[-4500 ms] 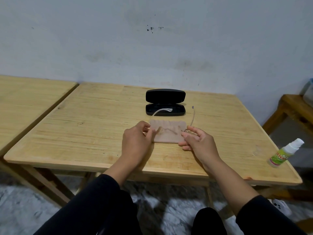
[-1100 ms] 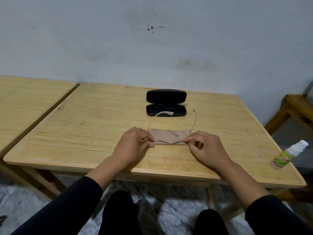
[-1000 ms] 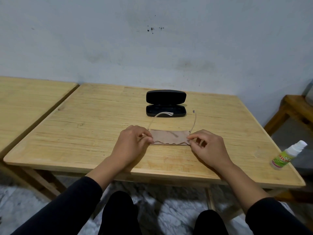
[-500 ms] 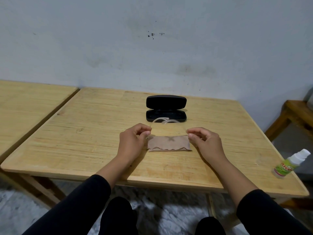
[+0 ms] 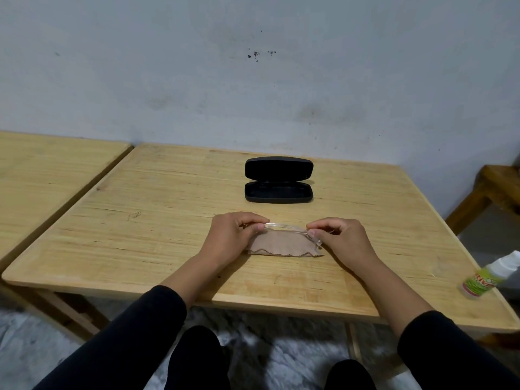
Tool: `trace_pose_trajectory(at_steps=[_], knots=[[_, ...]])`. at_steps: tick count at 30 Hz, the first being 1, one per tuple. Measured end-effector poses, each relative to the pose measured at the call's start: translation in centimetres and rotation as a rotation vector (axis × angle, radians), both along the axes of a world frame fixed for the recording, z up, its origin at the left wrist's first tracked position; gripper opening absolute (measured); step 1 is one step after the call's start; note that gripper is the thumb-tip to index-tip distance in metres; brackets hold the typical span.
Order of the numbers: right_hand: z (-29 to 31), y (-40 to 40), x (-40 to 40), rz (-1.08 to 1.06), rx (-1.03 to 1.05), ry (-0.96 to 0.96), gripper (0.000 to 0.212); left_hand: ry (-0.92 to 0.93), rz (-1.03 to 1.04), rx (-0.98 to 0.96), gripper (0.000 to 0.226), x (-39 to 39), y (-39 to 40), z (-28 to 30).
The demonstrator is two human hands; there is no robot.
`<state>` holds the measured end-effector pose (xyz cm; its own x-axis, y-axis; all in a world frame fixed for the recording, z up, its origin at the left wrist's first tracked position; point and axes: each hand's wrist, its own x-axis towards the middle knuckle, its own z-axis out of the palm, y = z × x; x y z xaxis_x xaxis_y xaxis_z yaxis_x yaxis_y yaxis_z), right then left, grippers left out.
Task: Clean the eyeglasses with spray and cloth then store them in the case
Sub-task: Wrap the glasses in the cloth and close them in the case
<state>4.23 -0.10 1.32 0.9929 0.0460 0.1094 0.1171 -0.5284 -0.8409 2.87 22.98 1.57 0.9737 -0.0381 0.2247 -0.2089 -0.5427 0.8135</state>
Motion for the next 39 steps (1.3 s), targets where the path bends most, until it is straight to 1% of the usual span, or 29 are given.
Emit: trace_pose_trajectory(at_steps=[4,6,10,13,16,19,21,24,28,32,39], knots=[[0.4,0.0,-0.7,-0.055,0.059,-0.046,0.017,-0.002,0.043,0.024,0.018,-0.4,0.1,0.1],[0.7,0.1,-1.2,-0.035,0.037,-0.053,0.019,-0.007,0.068,0.038,0.021,-0.9,0.2,0.1],[0.6,0.4,-1.5,0.033,-0.181,-0.079,0.026,-0.021,0.09,0.1,0.018,-1.5,0.4,-0.1],[0.6,1.0,-1.5,0.013,-0.311,-0.185,0.021,-0.046,0.125,0.119,0.014,-1.4,0.4,-0.4],[0.7,1.3,-1.3,0.011,-0.365,-0.23,0.016,-0.054,0.149,0.101,0.013,-1.0,0.2,-0.3],[1.2,1.3,-0.5,-0.006,-0.327,-0.254,0.013,-0.086,0.169,0.068,0.011,-0.1,0.0,0.2],[1.8,1.5,0.4,-0.033,-0.286,-0.284,0.01,-0.14,0.173,0.049,0.011,1.0,-0.2,0.9],[3.1,1.8,2.9,-0.05,-0.278,-0.367,0.008,-0.234,0.199,0.022,0.014,3.3,-0.4,2.0],[4.3,2.2,6.5,-0.07,-0.262,-0.454,0.007,-0.302,0.251,0.0,0.018,6.7,-0.7,3.1],[4.2,2.6,9.2,-0.091,-0.224,-0.467,0.007,-0.289,0.282,0.006,0.021,9.1,-0.9,2.9],[2.2,2.7,11.0,-0.09,-0.213,-0.378,0.008,-0.233,0.287,0.047,0.021,10.5,-1.2,1.0]])
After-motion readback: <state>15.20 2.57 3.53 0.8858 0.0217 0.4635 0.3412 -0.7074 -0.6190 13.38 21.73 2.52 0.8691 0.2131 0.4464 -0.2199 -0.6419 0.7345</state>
